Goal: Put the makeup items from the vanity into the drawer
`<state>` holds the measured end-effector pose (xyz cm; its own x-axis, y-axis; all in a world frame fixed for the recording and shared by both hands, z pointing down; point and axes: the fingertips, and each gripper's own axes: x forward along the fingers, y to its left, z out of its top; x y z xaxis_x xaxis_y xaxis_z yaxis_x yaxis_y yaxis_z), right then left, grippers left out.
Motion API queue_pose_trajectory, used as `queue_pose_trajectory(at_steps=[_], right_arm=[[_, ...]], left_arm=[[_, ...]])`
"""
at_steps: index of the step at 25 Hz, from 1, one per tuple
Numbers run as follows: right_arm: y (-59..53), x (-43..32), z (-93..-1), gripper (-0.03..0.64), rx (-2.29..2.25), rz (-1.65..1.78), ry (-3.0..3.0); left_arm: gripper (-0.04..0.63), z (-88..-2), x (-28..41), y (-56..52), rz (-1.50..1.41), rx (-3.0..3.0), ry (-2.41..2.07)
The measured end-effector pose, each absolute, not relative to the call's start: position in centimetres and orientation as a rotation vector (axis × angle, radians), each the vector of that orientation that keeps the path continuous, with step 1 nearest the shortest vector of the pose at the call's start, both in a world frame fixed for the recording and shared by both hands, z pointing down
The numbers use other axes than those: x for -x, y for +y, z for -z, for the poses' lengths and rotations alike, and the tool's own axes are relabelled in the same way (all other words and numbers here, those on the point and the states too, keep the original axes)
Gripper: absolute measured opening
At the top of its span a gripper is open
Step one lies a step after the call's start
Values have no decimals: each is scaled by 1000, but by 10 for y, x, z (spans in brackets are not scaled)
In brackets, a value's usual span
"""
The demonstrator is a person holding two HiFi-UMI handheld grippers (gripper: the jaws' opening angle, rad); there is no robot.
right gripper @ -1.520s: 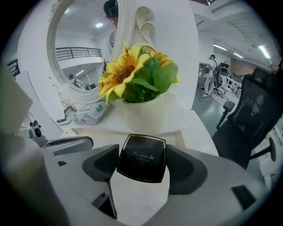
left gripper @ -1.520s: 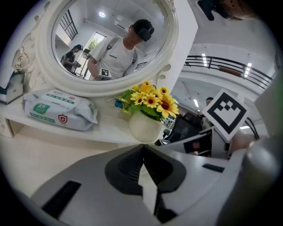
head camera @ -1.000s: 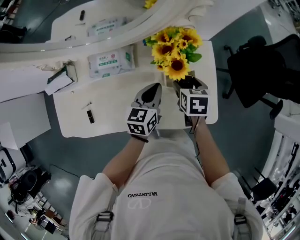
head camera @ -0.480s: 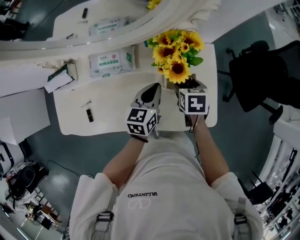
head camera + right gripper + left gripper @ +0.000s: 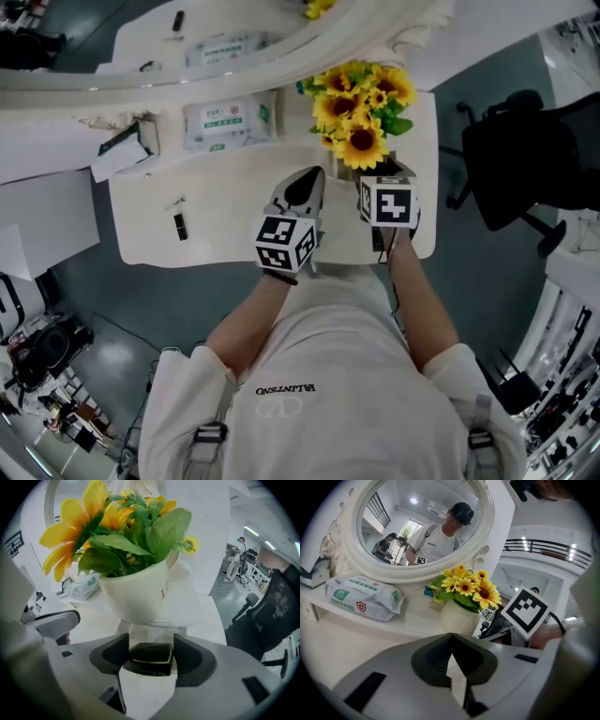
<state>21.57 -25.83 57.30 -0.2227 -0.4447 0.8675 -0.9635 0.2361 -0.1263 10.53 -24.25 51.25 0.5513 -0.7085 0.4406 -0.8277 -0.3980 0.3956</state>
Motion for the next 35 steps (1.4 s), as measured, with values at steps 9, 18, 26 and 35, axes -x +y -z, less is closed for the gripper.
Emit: queue_pose_trajectory(at_steps=[9, 18, 26, 35], right_arm=[[-255, -227, -575, 225, -1364, -869, -1775], [-254, -259, -535, 26, -1691, -745, -1841], [-248, -262, -500, 9, -1792, -695, -1949], [-240, -221, -419, 9, -1743, -656, -2499]], left_arm=[[2, -515, -110, -242, -270, -2214, -1215], [2, -508, -119, -237, -279, -2266, -1166], [2, -486, -113, -228, -268, -2352, -1165], [2, -415, -93, -234, -227, -2623, -1257]])
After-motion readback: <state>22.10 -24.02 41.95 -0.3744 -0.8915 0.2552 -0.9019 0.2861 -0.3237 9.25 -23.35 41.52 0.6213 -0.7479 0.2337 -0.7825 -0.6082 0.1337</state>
